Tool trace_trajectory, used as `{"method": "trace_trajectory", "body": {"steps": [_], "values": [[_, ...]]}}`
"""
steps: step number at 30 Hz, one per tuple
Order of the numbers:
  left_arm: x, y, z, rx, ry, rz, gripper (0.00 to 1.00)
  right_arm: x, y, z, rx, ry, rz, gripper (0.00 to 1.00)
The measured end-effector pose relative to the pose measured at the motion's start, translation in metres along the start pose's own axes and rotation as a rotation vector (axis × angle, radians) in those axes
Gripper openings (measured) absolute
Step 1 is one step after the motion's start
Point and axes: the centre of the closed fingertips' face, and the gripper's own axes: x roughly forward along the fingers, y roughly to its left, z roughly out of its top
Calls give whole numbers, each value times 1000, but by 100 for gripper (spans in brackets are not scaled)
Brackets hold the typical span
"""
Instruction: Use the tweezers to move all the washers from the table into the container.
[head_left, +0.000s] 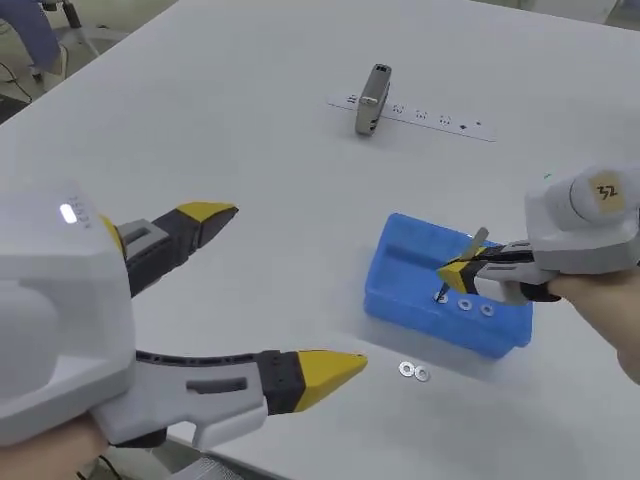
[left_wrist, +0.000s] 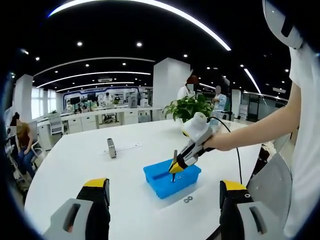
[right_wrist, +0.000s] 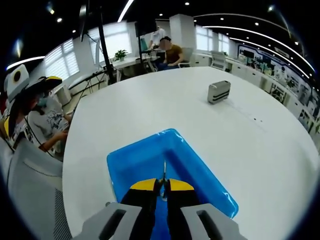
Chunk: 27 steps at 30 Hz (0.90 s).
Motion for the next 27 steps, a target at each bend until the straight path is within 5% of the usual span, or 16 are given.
{"method": "trace_trajectory", "body": {"steps": [16, 27], "values": [[-1, 1, 0, -1, -4, -7, 93, -34, 13, 15, -10, -99, -25, 4], [2, -4, -1, -4, 0, -21, 92, -58, 43, 22, 1, -176, 1, 4]]}}
